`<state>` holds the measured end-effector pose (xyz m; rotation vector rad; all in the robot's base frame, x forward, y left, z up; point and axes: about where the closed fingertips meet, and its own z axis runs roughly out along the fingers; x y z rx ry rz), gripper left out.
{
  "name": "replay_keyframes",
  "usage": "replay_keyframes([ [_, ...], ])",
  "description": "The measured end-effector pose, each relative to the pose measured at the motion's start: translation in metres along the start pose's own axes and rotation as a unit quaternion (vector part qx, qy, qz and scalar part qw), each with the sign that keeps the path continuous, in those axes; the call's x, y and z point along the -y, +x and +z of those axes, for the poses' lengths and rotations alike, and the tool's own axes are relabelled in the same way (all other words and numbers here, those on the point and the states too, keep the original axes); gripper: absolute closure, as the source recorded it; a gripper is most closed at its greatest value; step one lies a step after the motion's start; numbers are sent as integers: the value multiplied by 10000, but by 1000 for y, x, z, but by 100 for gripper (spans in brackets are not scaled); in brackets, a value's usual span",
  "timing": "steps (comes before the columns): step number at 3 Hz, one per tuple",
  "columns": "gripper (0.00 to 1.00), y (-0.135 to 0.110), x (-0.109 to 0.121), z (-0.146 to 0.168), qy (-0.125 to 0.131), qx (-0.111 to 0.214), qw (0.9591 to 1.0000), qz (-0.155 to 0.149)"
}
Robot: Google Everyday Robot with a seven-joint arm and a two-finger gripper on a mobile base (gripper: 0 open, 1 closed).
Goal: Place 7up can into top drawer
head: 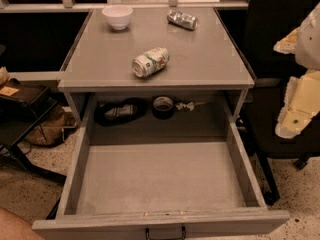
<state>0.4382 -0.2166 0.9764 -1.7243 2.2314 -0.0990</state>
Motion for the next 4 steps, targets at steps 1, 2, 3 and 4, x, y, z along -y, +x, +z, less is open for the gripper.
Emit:
replay_keyframes([
  [1, 0, 0, 0, 0, 0, 0, 10000, 0],
  [2, 0, -11, 2, 11, -11, 45, 10000, -78],
  [3, 0, -67, 8, 59, -228, 243, 9975, -615],
  [4, 0, -142, 3, 122, -802, 605, 9867, -1278],
])
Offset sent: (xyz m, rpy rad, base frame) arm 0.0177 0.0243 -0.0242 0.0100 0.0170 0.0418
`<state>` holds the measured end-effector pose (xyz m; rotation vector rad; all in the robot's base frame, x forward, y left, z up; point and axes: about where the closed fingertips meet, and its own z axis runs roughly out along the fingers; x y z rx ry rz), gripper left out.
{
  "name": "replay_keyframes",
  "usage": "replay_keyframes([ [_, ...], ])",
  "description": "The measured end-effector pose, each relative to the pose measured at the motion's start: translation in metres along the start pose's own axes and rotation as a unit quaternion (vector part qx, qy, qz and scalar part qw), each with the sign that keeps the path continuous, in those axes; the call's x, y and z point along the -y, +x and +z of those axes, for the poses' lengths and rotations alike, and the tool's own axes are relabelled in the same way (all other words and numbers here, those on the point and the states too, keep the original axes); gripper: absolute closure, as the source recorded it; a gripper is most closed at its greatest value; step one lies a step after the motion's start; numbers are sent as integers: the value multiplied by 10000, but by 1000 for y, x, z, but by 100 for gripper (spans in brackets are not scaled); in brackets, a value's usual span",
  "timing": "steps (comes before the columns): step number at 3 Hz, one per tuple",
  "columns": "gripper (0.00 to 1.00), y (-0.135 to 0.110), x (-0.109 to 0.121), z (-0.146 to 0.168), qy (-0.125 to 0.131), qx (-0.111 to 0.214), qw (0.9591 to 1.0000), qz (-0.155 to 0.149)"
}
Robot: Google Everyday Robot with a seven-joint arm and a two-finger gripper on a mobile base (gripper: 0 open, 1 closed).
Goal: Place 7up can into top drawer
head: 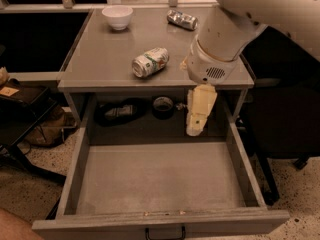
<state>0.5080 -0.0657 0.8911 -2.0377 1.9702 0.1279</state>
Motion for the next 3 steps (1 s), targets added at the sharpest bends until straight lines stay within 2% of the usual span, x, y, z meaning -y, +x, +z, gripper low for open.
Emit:
replay_keyframes([
  [2, 0, -7, 5, 6, 3, 27, 9999, -117],
  [3, 0, -39, 44, 23, 83, 103, 9983, -566],
])
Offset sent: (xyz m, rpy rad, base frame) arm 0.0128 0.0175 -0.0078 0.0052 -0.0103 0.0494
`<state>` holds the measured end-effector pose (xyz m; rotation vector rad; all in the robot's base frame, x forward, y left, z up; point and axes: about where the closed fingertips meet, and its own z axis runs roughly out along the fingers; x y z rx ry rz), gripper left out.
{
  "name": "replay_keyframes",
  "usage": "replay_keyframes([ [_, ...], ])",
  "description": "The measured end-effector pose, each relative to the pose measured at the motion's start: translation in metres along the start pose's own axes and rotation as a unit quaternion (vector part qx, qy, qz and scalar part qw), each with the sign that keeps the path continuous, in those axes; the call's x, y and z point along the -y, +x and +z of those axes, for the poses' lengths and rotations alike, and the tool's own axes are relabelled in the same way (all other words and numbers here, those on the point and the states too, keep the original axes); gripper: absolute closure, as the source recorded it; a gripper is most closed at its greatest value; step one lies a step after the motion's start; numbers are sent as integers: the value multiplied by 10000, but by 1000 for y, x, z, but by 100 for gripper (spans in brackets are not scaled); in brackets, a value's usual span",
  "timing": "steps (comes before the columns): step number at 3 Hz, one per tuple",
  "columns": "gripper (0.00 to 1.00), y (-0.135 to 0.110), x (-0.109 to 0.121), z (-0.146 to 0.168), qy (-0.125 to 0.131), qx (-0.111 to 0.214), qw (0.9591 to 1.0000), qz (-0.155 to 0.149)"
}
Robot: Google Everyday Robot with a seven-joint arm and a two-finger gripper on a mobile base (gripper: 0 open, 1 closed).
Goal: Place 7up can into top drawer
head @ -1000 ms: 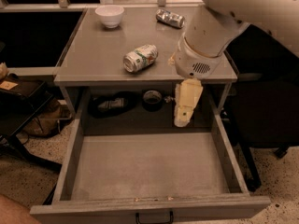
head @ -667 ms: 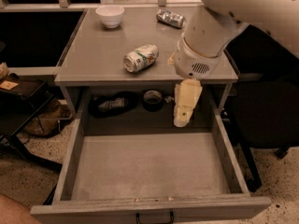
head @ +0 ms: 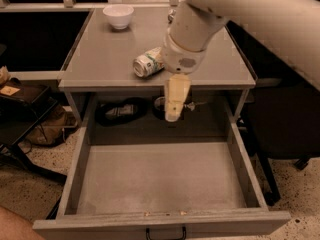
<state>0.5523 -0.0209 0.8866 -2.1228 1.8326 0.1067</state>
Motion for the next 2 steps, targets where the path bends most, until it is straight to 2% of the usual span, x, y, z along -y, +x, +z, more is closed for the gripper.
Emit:
replay_keyframes([
  [1, 0, -48, 58, 17, 140, 123, 9985, -523],
  [2, 0, -100, 108, 31, 288, 293, 9943, -981],
])
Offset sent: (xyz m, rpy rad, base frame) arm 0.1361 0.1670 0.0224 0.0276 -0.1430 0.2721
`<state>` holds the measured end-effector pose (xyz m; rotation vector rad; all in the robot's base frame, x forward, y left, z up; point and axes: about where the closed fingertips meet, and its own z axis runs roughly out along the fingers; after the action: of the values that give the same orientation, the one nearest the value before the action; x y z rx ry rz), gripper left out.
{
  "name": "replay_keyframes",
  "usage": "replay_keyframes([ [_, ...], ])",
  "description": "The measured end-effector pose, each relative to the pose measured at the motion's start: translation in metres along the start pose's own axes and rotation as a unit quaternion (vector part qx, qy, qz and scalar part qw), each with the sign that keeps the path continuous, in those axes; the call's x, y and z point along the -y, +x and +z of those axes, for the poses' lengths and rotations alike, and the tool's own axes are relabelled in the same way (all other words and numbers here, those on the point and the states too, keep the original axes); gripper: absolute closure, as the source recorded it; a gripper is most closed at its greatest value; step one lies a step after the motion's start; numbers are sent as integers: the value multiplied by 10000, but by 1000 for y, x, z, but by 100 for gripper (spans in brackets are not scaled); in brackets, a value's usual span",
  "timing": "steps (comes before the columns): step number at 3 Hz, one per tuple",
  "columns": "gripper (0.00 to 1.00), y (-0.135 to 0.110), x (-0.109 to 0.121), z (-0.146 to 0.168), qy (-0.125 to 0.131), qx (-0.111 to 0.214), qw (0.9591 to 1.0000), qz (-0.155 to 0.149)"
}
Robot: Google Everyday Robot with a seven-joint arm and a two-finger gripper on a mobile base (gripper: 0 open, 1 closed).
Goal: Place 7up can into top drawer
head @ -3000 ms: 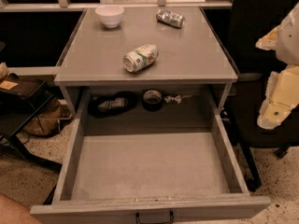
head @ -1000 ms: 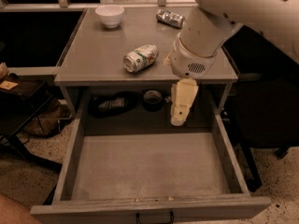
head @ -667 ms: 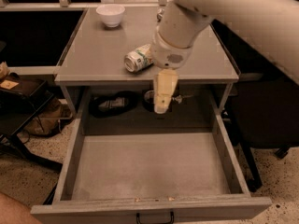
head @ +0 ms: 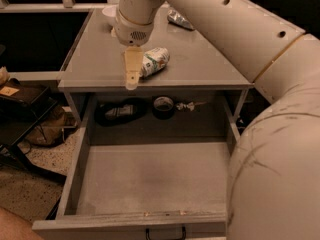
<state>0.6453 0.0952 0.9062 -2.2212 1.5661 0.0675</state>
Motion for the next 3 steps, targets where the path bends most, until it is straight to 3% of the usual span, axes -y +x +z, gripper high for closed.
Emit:
replay_keyframes([
  [1, 0, 4, 5, 6, -17, -17, 10000, -22],
  [2, 0, 25, 22, 11, -28, -260, 9997, 15],
  [3, 0, 59, 42, 9, 136, -491, 9984, 255],
])
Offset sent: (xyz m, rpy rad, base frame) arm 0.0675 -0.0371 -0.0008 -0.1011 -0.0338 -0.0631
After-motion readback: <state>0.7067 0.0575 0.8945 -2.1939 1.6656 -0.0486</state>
